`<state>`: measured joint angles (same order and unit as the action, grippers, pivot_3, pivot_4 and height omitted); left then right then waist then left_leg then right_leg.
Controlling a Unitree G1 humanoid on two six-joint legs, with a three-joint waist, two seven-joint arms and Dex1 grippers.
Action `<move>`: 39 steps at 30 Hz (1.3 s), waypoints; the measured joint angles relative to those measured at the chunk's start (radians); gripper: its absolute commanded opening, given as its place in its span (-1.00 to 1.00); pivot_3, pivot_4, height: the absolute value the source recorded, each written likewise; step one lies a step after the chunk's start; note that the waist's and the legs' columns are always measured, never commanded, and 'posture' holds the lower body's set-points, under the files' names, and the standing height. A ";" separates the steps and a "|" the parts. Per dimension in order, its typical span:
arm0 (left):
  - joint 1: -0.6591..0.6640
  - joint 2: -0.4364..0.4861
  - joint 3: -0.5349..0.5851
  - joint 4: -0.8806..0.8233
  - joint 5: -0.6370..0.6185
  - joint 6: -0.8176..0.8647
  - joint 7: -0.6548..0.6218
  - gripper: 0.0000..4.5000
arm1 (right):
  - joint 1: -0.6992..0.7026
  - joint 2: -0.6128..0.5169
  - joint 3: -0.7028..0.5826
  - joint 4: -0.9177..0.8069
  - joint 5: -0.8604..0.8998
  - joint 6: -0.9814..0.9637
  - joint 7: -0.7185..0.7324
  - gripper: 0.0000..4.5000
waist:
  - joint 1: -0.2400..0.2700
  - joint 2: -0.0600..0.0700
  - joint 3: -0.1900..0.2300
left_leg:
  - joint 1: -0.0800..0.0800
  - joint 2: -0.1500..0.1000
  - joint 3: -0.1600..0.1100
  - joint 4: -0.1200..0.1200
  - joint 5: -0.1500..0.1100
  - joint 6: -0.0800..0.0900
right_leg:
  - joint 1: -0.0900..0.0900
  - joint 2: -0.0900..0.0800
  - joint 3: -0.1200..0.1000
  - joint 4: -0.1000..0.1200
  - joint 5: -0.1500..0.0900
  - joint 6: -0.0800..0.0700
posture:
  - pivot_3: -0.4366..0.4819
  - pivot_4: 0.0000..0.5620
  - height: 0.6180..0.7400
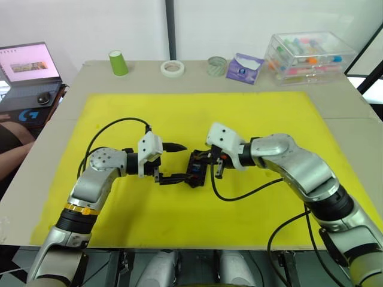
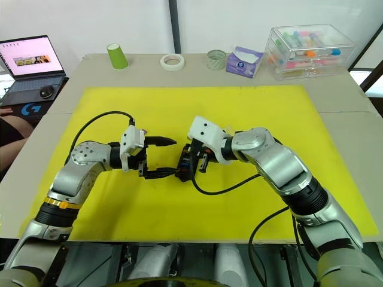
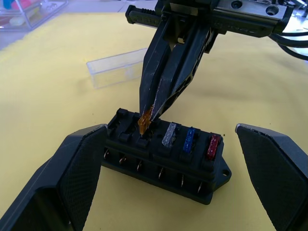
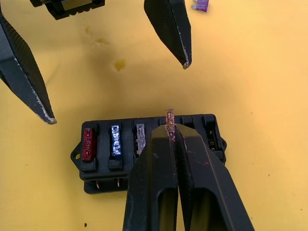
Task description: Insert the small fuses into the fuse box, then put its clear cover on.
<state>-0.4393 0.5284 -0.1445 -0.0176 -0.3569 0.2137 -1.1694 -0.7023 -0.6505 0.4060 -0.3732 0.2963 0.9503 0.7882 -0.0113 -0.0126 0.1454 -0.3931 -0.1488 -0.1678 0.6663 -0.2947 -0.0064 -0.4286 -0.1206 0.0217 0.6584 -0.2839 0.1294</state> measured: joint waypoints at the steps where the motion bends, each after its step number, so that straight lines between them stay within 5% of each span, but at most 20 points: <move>1: 0.000 0.000 0.000 0.000 0.000 0.000 0.000 0.99 | 0.000 0.000 0.003 0.004 -0.001 0.000 0.002 -1.00 | 0.000 0.000 0.000 | 0.000 0.000 0.000 0.000 0.000 0.000 | 0.000 0.000 0.000 0.000 0.000 0.000 | -0.05 -0.47 1.00; 39: 0.000 0.001 0.000 0.000 0.014 -0.002 0.001 0.99 | 0.001 0.002 0.022 0.021 -0.060 -0.022 0.034 -1.00 | 0.000 0.000 0.000 | 0.000 0.000 0.000 0.000 0.000 0.000 | 0.000 0.000 0.000 0.000 0.000 0.000 | -0.05 -0.47 1.00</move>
<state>-0.4392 0.5293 -0.1446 -0.0175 -0.3431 0.2120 -1.1687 -0.7016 -0.6486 0.4280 -0.3525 0.2363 0.9280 0.8226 -0.0116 -0.0126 0.1454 -0.3931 -0.1488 -0.1678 0.6664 -0.2947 -0.0064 -0.4286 -0.1206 0.0217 0.6584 -0.2839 0.1294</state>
